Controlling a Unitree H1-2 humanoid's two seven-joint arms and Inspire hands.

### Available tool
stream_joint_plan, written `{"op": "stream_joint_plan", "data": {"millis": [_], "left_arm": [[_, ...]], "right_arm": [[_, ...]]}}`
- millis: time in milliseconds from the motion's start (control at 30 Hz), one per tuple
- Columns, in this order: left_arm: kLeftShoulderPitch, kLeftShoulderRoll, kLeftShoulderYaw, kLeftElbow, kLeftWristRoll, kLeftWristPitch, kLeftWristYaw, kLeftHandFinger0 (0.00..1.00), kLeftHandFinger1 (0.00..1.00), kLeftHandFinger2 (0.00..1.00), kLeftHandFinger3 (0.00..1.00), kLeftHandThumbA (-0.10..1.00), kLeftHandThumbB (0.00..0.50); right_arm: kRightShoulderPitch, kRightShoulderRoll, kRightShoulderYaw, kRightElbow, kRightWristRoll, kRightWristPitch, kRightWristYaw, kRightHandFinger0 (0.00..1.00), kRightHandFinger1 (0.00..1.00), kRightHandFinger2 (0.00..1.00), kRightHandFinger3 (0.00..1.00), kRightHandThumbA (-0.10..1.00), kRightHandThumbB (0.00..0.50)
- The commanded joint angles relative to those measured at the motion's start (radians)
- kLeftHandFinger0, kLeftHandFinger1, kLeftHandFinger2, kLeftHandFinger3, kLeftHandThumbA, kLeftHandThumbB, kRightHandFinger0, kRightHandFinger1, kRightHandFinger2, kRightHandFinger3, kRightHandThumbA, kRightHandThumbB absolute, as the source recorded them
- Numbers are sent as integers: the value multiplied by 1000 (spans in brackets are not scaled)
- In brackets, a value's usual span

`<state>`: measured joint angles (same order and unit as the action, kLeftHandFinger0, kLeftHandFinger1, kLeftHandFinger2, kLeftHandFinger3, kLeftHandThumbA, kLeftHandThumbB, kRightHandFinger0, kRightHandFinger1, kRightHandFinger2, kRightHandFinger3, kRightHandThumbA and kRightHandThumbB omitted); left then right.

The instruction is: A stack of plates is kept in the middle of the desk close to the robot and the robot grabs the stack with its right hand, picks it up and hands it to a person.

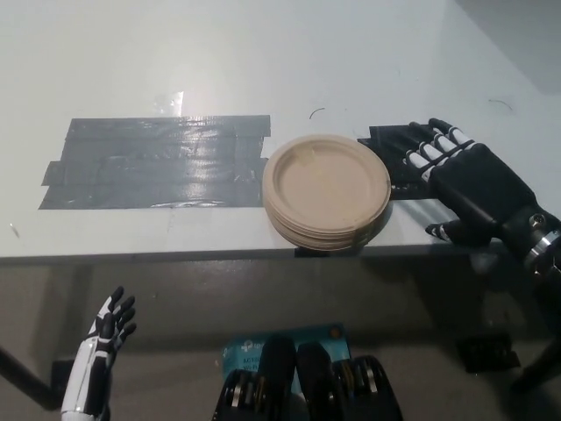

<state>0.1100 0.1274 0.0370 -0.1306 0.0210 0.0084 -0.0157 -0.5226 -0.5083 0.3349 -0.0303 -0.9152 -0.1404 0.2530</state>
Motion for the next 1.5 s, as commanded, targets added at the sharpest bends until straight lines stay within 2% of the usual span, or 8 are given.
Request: {"op": "stream_joint_plan", "data": {"millis": [0, 400, 567, 867, 1467], "left_arm": [[-8, 18, 2, -22, -13, 4, -22, 1000, 1000, 1000, 1000, 1000, 0], [-10, 21, -1, -34, 2, 14, -29, 1000, 1000, 1000, 1000, 1000, 0], [-17, 20, -3, -35, 1, 23, -33, 1000, 1000, 1000, 1000, 1000, 0], [-18, 17, -7, -44, -7, 32, -37, 1000, 1000, 1000, 1000, 1000, 0], [-49, 29, -8, -38, 1, 36, -38, 1000, 1000, 1000, 1000, 1000, 0]], "right_arm": [[-55, -2, -22, 27, -32, -8, -68, 1000, 1000, 1000, 1000, 1000, 500], [-93, 37, -13, 143, -106, -13, -216, 1000, 1000, 1000, 1000, 1000, 500], [-109, 64, -26, 191, -104, -20, -314, 1000, 1000, 1000, 1000, 1000, 475], [-103, 88, -4, 223, -121, -39, -396, 1000, 1000, 1000, 1000, 1000, 485], [-124, 91, 70, 304, -143, -76, -401, 1000, 1000, 1000, 1000, 1000, 500]]}}
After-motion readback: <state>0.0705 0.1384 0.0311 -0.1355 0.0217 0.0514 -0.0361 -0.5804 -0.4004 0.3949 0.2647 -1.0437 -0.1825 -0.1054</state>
